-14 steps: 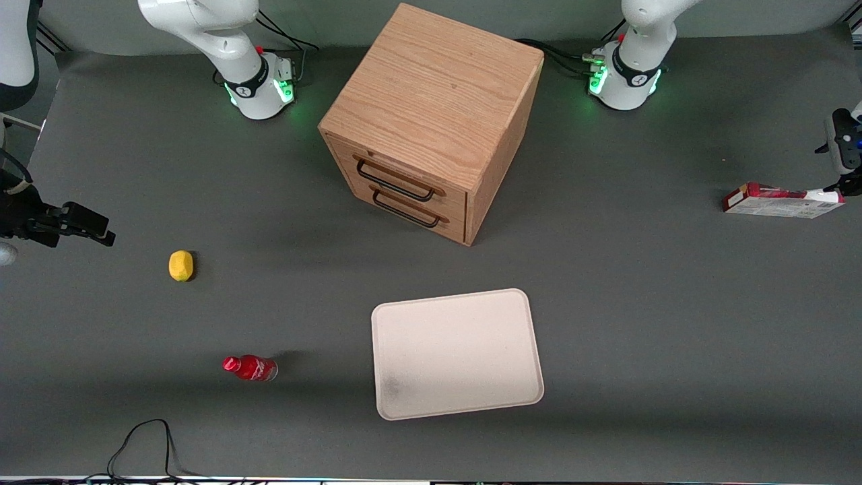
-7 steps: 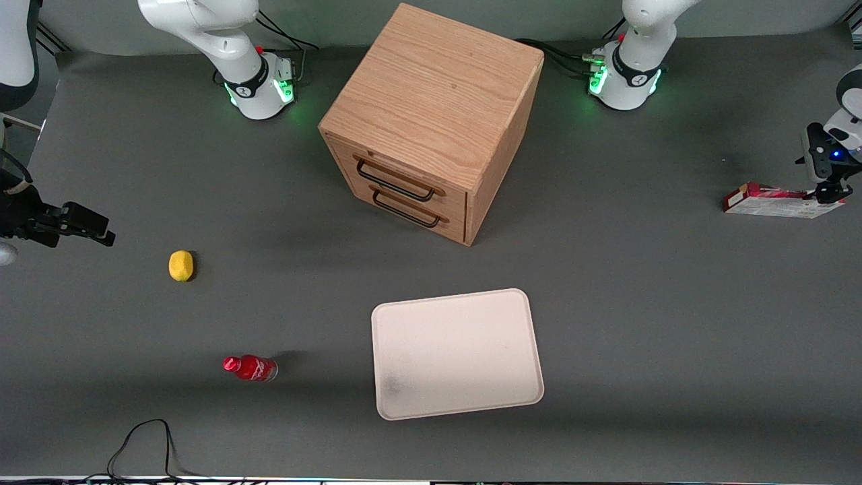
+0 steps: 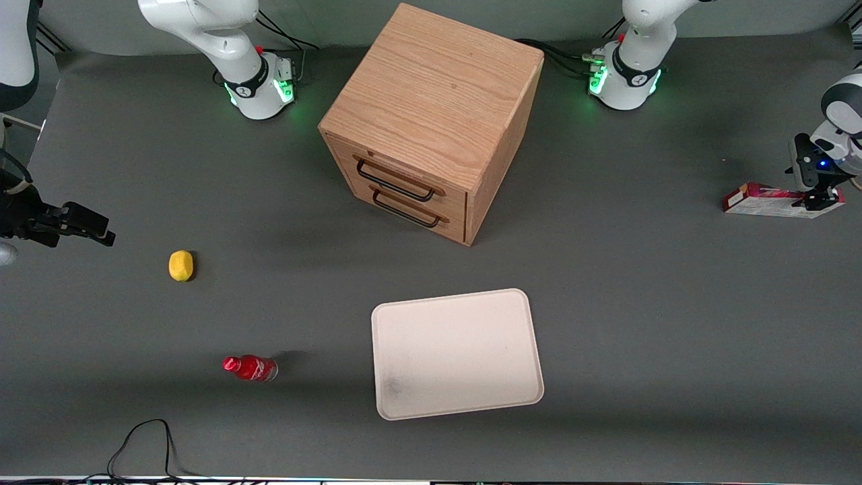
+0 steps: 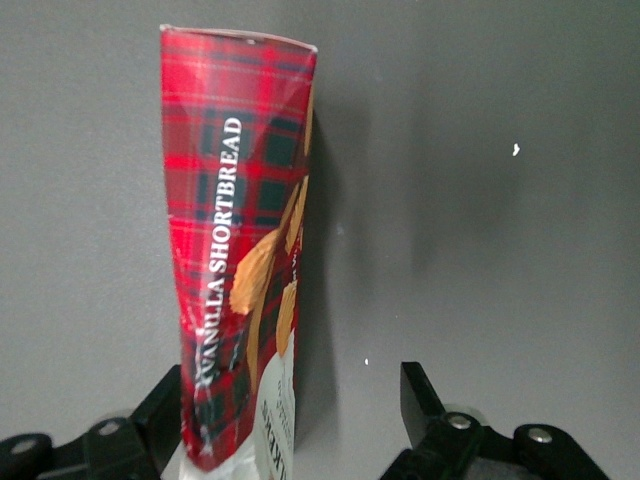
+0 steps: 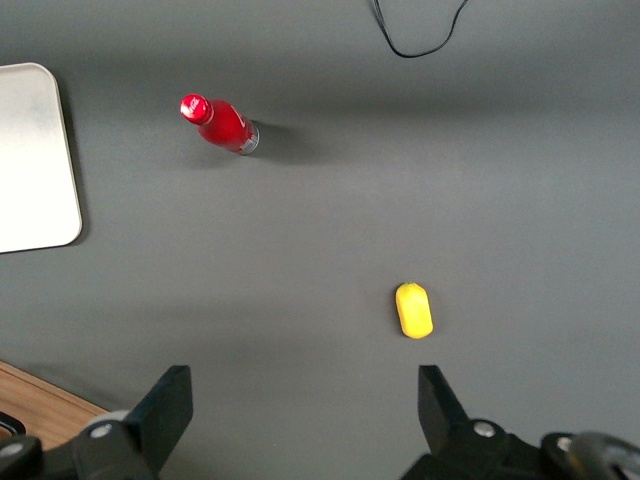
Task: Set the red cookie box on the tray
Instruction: 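Close the left gripper on the end of the red shortbread box, then lift the box with the left gripper, tipping it upright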
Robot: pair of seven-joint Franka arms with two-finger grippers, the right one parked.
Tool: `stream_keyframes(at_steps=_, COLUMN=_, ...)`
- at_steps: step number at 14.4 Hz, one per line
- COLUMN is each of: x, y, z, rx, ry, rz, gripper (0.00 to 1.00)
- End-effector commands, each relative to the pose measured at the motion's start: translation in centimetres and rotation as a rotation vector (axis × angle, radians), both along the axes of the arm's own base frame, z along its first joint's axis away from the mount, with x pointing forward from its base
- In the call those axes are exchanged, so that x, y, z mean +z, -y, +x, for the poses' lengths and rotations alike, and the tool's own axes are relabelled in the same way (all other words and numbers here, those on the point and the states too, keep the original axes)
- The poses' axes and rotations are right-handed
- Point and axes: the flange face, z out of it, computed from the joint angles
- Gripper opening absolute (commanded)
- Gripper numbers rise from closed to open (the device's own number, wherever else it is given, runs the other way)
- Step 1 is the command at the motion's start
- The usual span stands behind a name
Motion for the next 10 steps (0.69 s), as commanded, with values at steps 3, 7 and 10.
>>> stream_keyframes(at_steps=3, x=-0.34, y=0.19, z=0.29, rx=0.011, ry=0.041, rz=-0.009, gripper=0.00)
stream_keyframes(at_steps=7, x=-0.38, y=0.28, z=0.42, rx=0.009, ry=0.045, rz=-0.009, gripper=0.00)
stream_keyframes(at_steps=10, x=-0.26, y=0.25, z=0.46, rx=-0.002, ry=0.046, rz=-0.009, gripper=0.00)
